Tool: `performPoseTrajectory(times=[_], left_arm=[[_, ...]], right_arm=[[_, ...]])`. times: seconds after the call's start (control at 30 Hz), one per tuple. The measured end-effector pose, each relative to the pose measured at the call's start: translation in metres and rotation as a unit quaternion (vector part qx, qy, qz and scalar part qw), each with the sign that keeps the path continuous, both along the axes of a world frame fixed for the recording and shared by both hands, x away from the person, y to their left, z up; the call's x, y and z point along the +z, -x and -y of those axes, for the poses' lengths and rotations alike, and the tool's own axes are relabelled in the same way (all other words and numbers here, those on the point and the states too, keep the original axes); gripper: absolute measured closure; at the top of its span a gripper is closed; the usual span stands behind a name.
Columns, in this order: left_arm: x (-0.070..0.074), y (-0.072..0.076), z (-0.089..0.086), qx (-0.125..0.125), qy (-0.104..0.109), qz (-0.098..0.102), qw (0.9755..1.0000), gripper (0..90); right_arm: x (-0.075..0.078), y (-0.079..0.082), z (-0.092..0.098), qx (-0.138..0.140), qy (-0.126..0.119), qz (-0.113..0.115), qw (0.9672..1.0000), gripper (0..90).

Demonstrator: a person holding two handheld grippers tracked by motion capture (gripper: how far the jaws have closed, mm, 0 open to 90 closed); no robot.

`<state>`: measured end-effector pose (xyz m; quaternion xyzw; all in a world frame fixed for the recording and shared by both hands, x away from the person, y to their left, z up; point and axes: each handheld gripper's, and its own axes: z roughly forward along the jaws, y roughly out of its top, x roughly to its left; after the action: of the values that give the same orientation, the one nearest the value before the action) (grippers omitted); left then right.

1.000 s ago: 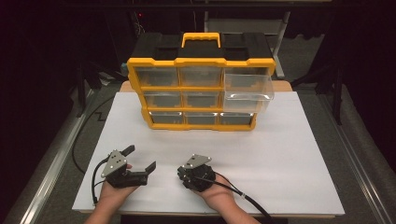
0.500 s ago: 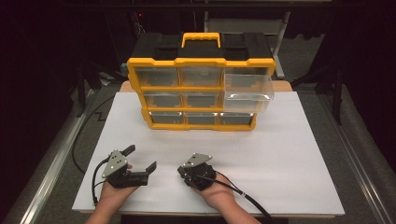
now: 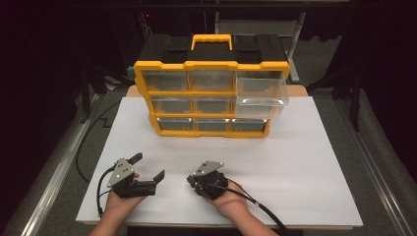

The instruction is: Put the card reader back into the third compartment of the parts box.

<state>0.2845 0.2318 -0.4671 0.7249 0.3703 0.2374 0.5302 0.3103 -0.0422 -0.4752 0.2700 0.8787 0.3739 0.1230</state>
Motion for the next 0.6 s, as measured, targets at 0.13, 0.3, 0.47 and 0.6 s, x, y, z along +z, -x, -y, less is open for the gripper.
performPoseTrajectory(times=[0.13, 0.3, 0.47, 0.6], left_arm=[[0.001, 0.001, -0.001, -0.003, 0.003, 0.001, 1.0, 0.3], [0.0, 0.001, 0.0, -0.006, 0.002, 0.003, 1.0, 0.3], [0.001, 0.002, 0.001, -0.007, 0.005, 0.005, 1.0, 0.3], [0.0, 0.001, 0.0, -0.007, 0.007, 0.004, 0.9999, 0.3]], right_arm=[[0.006, 0.007, 0.006, 0.013, -0.002, 0.016, 0.9998, 74.4], [0.013, 0.015, 0.026, 0.018, 0.004, 0.034, 0.9992, 74.3], [0.017, 0.019, 0.051, 0.011, 0.007, 0.036, 0.9993, 74.3], [0.019, 0.02, 0.073, -0.005, 0.003, 0.038, 0.9993, 74.2]])
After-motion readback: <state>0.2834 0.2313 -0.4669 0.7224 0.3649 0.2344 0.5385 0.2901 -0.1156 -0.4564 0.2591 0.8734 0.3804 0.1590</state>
